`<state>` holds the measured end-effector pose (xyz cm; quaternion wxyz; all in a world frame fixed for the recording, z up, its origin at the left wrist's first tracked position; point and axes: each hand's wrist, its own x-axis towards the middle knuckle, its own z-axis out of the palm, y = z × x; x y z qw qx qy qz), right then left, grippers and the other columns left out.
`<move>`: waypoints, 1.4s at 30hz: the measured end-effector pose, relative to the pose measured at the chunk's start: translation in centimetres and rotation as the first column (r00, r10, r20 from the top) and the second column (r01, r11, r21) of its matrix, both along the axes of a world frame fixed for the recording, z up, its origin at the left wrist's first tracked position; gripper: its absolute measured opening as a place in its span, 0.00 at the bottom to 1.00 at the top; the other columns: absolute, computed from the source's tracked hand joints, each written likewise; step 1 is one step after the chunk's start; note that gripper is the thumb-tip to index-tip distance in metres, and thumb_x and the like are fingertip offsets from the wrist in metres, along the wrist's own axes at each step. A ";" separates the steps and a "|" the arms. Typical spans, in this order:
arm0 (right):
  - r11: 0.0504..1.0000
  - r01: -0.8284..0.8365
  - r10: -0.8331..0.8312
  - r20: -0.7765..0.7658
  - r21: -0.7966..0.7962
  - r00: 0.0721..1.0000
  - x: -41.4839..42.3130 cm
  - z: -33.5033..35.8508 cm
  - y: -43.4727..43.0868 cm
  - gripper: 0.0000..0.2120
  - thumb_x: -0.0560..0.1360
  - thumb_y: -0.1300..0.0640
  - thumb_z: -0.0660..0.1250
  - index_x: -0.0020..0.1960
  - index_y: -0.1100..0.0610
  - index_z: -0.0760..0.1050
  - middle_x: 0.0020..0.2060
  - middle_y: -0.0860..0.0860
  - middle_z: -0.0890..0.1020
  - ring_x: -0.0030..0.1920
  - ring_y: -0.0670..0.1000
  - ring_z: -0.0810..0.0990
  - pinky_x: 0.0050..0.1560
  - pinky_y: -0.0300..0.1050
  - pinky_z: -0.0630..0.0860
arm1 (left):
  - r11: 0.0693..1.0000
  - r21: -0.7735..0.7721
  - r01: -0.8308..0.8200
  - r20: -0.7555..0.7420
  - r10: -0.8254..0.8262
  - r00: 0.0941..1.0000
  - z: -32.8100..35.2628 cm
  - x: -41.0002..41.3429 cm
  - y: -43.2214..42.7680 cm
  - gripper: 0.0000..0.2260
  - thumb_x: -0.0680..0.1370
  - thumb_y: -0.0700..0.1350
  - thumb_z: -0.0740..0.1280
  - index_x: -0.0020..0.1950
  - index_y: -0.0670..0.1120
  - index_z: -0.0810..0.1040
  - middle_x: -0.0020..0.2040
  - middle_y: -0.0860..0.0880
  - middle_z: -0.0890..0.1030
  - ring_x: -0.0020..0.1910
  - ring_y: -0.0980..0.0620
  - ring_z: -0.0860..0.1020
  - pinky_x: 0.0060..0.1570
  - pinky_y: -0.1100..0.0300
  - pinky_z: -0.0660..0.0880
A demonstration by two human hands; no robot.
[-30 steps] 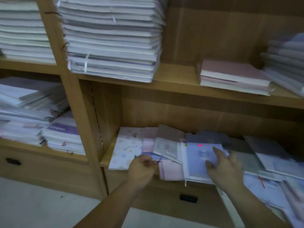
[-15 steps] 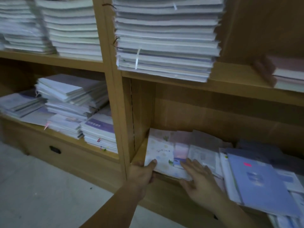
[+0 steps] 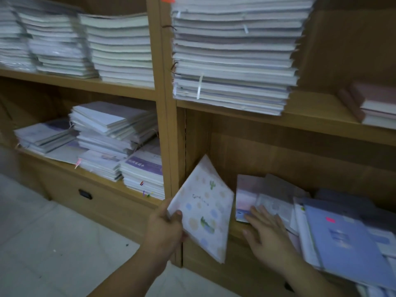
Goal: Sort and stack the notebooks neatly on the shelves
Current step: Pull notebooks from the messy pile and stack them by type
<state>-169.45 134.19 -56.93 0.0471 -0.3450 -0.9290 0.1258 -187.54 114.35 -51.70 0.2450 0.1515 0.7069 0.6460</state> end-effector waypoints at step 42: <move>0.991 0.055 -0.048 0.065 -0.120 0.997 5.1 2.8 0.0 0.38 0.75 0.25 0.39 0.78 0.39 0.63 0.76 0.38 0.67 0.78 0.46 0.60 0.77 0.48 0.58 | 0.985 -0.169 0.019 0.437 0.058 0.897 -7.7 -2.7 3.4 0.16 0.82 0.43 0.69 0.65 0.36 0.73 0.53 0.40 0.82 0.46 0.42 0.81 0.46 0.49 0.82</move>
